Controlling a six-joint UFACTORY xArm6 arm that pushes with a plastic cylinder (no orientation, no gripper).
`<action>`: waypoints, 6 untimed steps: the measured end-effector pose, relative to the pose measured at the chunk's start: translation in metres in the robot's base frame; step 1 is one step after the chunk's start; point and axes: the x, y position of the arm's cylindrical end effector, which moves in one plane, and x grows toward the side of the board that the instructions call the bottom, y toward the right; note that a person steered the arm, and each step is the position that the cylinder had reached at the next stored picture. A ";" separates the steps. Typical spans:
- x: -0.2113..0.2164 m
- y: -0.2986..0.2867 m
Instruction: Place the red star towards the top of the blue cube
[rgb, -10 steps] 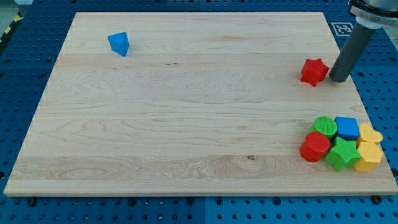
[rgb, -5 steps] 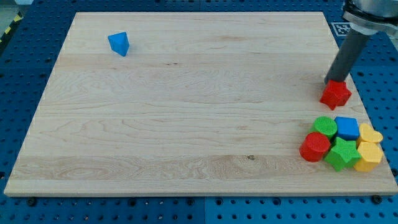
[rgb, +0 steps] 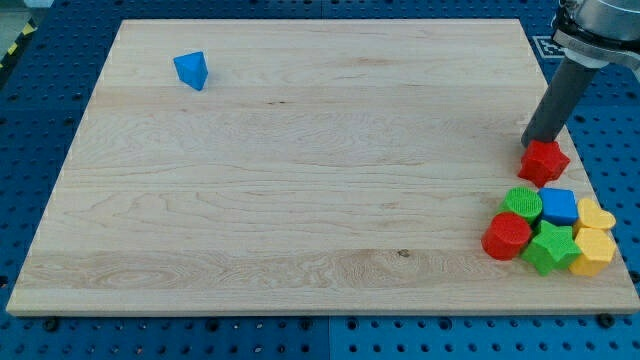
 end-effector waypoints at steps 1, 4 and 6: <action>-0.016 -0.003; 0.018 0.015; -0.007 0.002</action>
